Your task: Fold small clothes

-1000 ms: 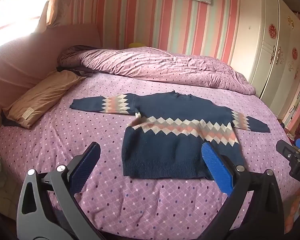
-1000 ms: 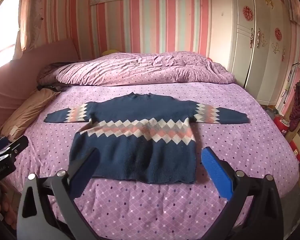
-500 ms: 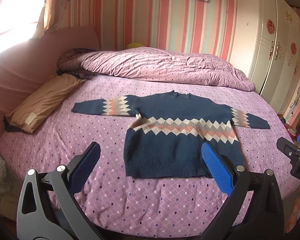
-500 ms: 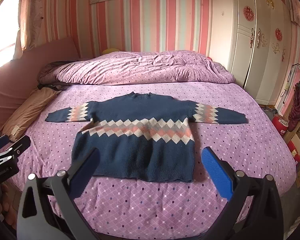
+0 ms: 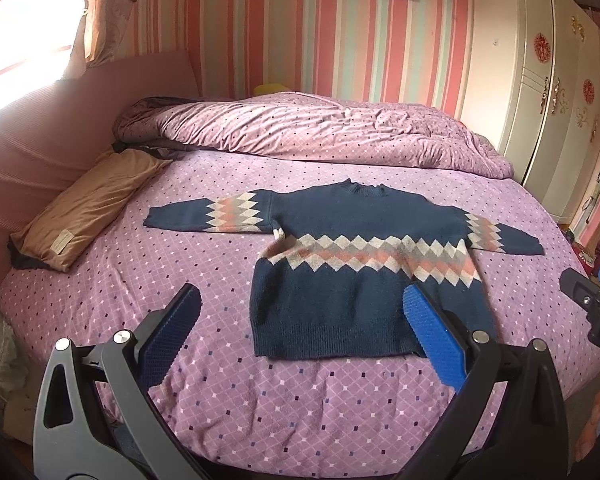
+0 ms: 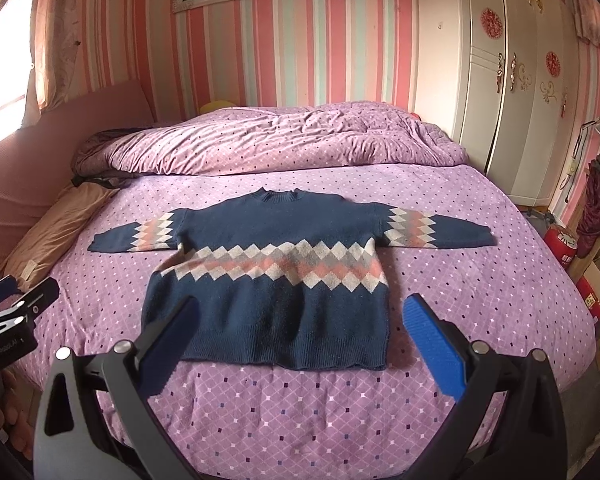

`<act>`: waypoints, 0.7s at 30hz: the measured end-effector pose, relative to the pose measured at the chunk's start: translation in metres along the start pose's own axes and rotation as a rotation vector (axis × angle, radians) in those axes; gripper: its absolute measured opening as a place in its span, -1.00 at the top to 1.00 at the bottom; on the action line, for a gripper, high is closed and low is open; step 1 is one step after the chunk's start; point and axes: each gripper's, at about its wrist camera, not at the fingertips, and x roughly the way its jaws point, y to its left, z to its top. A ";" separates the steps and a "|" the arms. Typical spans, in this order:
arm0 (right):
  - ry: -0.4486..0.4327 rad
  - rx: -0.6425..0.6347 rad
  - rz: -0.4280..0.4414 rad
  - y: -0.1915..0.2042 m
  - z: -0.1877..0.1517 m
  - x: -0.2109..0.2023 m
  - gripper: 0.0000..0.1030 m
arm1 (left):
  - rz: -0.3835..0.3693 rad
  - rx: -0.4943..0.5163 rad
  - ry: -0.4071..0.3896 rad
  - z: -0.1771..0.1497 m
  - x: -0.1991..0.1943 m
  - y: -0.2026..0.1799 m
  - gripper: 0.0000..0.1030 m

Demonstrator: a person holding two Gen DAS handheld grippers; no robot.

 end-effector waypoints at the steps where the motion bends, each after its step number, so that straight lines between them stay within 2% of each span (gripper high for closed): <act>1: -0.002 -0.001 -0.004 0.001 0.000 0.000 -0.97 | -0.001 0.005 -0.001 0.000 0.000 -0.001 -0.94; 12: -0.010 0.000 -0.014 0.004 0.002 0.004 -0.97 | -0.008 0.052 0.006 0.003 0.002 -0.012 -0.94; 21: -0.004 0.000 -0.013 0.002 0.002 0.009 -0.97 | 0.002 0.047 0.003 0.003 0.000 -0.013 -0.94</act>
